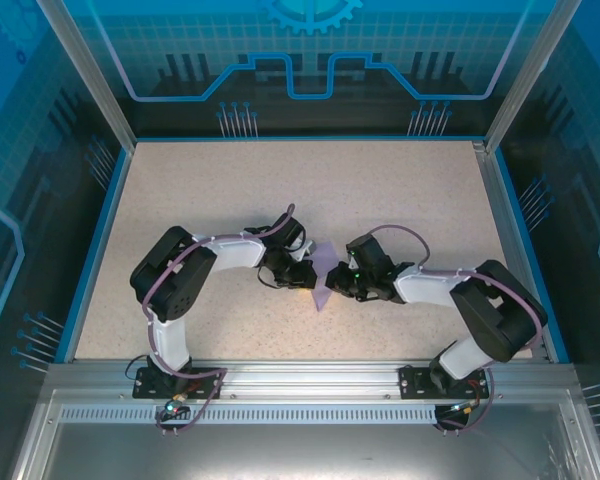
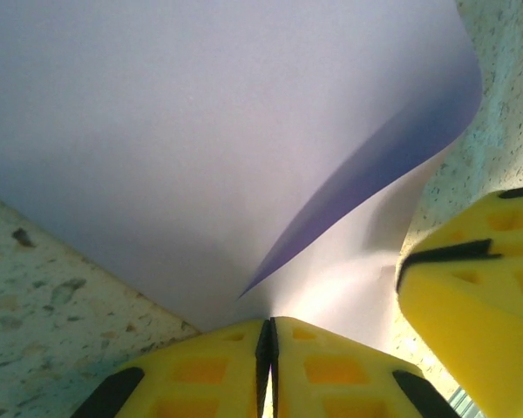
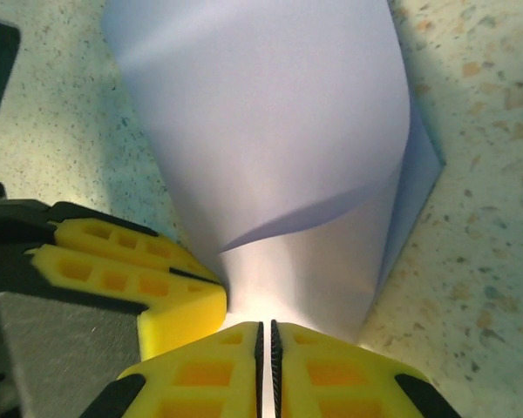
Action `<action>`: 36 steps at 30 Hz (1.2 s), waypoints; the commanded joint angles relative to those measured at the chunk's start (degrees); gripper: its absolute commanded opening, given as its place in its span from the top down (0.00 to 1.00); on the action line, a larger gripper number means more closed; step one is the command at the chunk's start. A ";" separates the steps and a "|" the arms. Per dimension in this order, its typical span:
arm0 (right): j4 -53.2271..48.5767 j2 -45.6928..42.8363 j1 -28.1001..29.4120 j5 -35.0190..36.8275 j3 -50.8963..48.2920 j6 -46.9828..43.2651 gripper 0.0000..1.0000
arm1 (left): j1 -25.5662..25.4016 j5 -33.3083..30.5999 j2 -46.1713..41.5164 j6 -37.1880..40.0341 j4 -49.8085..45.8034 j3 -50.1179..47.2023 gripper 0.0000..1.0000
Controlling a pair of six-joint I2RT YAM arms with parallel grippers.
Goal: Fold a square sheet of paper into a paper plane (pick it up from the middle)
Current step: Third fold the triangle at the center of the table.
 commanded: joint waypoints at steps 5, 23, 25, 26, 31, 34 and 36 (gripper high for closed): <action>2.68 -1.81 0.96 -2.34 -1.50 1.69 0.91 | -0.41 -6.22 4.22 2.21 -3.43 -0.24 0.87; -0.25 2.76 4.24 -3.93 -0.66 -0.12 0.95 | -0.18 -6.75 4.93 2.80 -4.00 -0.14 0.87; -2.40 2.52 4.71 -3.01 -0.37 -1.09 0.95 | -0.17 -6.76 5.08 2.82 -3.98 -0.14 0.87; -2.64 2.40 4.92 -2.83 -0.57 -1.14 0.95 | -0.16 -6.79 5.05 2.91 -4.04 -0.13 0.87; -1.27 2.15 5.54 -2.89 -1.35 -1.06 0.95 | -0.07 -6.57 5.40 2.91 -3.98 -0.13 0.87; -1.18 1.00 5.99 -2.48 -1.70 -0.69 0.94 | -0.02 -6.31 5.49 2.89 -4.11 -0.18 0.87; -1.44 -0.43 6.26 -1.86 -2.28 -0.38 0.94 | -0.03 -6.38 5.56 2.87 -4.08 -0.22 0.87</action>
